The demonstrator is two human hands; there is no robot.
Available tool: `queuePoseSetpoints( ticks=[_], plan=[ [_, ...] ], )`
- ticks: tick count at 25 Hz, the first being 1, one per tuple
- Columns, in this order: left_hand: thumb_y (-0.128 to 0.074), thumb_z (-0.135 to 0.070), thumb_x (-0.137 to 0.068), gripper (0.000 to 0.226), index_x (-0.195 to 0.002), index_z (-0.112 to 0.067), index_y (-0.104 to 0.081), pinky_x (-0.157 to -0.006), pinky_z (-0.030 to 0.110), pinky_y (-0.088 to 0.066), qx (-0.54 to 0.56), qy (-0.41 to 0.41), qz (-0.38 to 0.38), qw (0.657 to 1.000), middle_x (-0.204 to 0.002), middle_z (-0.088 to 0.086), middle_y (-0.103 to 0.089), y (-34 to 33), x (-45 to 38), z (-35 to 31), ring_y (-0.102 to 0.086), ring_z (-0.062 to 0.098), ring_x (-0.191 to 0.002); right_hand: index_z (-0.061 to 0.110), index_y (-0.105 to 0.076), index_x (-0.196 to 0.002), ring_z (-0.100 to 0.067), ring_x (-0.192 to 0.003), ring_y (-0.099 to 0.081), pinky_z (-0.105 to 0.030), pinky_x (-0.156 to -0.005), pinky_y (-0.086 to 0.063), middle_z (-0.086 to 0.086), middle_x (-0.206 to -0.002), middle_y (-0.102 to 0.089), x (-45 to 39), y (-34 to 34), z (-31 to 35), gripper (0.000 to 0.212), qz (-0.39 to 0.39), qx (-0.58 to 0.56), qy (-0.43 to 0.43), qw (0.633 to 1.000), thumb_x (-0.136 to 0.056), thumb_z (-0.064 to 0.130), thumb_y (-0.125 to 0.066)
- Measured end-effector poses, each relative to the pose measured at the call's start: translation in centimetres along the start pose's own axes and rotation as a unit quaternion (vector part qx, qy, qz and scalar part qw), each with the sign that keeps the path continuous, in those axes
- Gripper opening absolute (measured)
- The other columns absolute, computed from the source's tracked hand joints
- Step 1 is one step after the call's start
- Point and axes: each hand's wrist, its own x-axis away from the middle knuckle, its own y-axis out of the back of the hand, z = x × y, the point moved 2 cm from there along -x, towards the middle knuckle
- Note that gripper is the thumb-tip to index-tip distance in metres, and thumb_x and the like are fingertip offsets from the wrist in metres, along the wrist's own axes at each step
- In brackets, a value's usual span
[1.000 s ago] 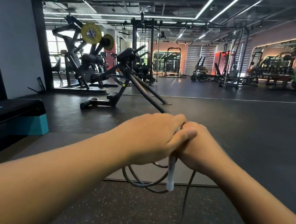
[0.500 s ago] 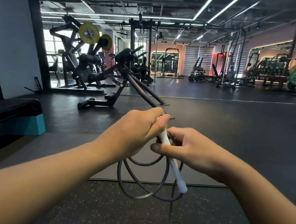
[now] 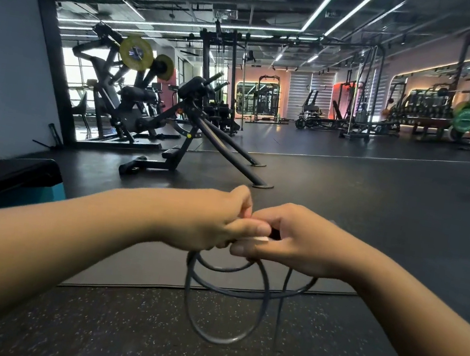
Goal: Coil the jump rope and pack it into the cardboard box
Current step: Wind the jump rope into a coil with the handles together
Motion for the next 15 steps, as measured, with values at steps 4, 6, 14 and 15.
queuePoseSetpoints(
  ticks=[4,6,14,15],
  plan=[
    [-0.029,-0.070,-0.089,0.061,-0.089,-0.022,-0.066,-0.056,0.021,-0.040,-0.048,-0.029,0.020,0.998,-0.067,-0.006,-0.059,0.5,1.1,2.9,-0.052,0.008,-0.058,0.021,-0.077,-0.085,-0.005,-0.058,-0.051,-0.024,-0.058,-0.037,0.012,-0.061,-0.065,1.2,1.3,-1.9,0.038,0.012,-0.023,-0.043,0.999,-0.082,0.059,-0.073],
    [-0.032,-0.072,-0.087,0.062,-0.079,-0.022,-0.067,-0.058,0.021,-0.041,-0.025,-0.012,0.007,1.000,-0.063,-0.009,-0.057,1.6,2.5,5.8,-0.049,0.005,-0.055,0.013,-0.067,-0.074,-0.010,-0.057,-0.047,-0.028,-0.059,-0.037,0.008,-0.057,-0.055,2.4,2.5,-3.9,0.051,-0.007,-0.033,-0.082,0.996,-0.080,0.064,-0.071],
    [-0.053,-0.072,-0.081,0.060,-0.089,-0.013,-0.060,-0.065,0.032,-0.048,0.152,0.065,-0.102,0.981,-0.065,-0.010,-0.058,0.8,4.2,9.7,-0.052,0.006,-0.059,0.033,-0.060,-0.127,0.000,-0.063,-0.044,-0.022,-0.061,-0.043,0.012,-0.080,-0.047,1.6,-1.8,-3.6,0.058,-0.038,-0.202,-0.101,0.973,-0.080,0.066,-0.067],
    [-0.055,-0.064,-0.085,0.053,-0.092,-0.012,-0.060,-0.064,0.030,-0.047,0.179,0.052,-0.123,0.975,-0.065,-0.009,-0.057,0.6,3.5,8.7,-0.051,0.005,-0.058,0.033,-0.057,-0.129,0.000,-0.065,-0.044,-0.020,-0.061,-0.044,0.008,-0.085,-0.047,1.0,-3.0,-3.2,0.062,-0.026,-0.207,-0.093,0.974,-0.078,0.066,-0.067]
  ],
)
